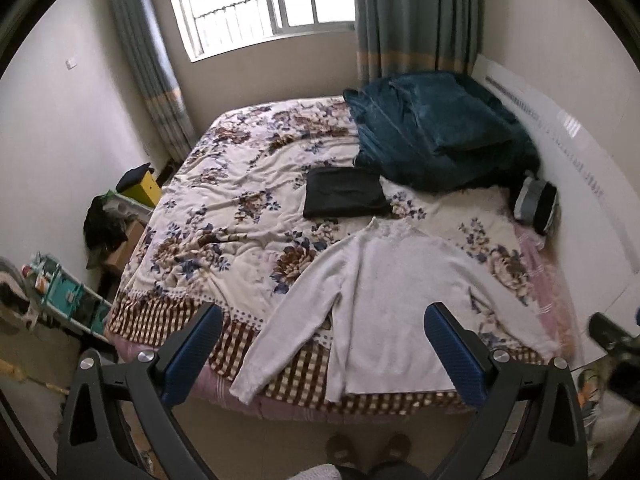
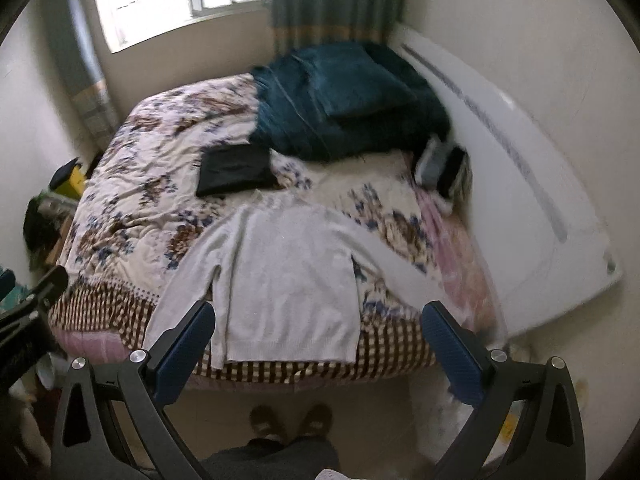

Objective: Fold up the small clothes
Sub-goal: 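Grasp a white sweater sleeve cuff with the right gripper and lift it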

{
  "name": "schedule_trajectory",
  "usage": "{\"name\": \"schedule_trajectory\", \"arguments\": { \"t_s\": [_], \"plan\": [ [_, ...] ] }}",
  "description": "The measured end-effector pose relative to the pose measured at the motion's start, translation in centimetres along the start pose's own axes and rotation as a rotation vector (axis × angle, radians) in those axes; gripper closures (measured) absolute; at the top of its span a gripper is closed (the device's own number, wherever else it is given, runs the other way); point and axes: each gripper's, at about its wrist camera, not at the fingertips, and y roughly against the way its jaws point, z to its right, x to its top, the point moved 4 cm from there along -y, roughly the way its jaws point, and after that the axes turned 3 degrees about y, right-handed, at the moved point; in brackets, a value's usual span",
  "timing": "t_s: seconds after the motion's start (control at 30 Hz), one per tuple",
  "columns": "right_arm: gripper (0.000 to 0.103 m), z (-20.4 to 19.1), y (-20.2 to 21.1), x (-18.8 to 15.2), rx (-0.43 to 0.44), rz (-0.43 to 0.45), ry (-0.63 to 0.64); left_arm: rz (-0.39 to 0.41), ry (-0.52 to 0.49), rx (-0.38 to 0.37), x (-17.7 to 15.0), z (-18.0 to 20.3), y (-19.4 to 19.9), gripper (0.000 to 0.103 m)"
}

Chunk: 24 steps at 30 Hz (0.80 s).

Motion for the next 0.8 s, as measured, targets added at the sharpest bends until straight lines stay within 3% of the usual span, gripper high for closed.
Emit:
{"name": "schedule_trajectory", "arguments": {
  "t_s": [0.23, 0.27, 0.4, 0.47, 0.53, 0.6, 0.8],
  "plan": [
    [0.0, 7.1, -15.8, -1.8, -0.109, -0.1, -0.22, -0.123, -0.074, -0.012, -0.9, 5.7, -13.7, 0.0],
    [0.0, 8.6, -18.4, -2.4, -0.114, -0.121, -0.256, -0.13, -0.075, -0.013, -1.4, 6.1, -14.4, 0.0],
    [0.001, 15.2, -30.4, -6.5, -0.081, -0.241, -0.466, -0.228, -0.093, 0.031, -3.4, 10.5, -23.4, 0.0],
    [0.007, 18.4, -36.1, -9.2, -0.044, -0.297, -0.577, -0.27, -0.111, 0.06, -4.5, 11.9, -26.4, 0.0],
    [0.023, 21.9, -41.6, -12.2, -0.007, -0.35, -0.699, -0.341, -0.13, 0.084, -6.2, 13.7, -30.6, 0.0],
    [0.032, 25.2, -45.1, -15.2, -0.001, -0.36, -0.83, -0.404, -0.144, 0.093, -7.7, 15.5, -34.4, 0.0],
    [0.032, 33.9, -54.2, -23.1, -0.077, -0.3, -1.208, -0.48, -0.195, 0.1, -10.5, 18.8, -43.0, 0.0]
  ]
}}
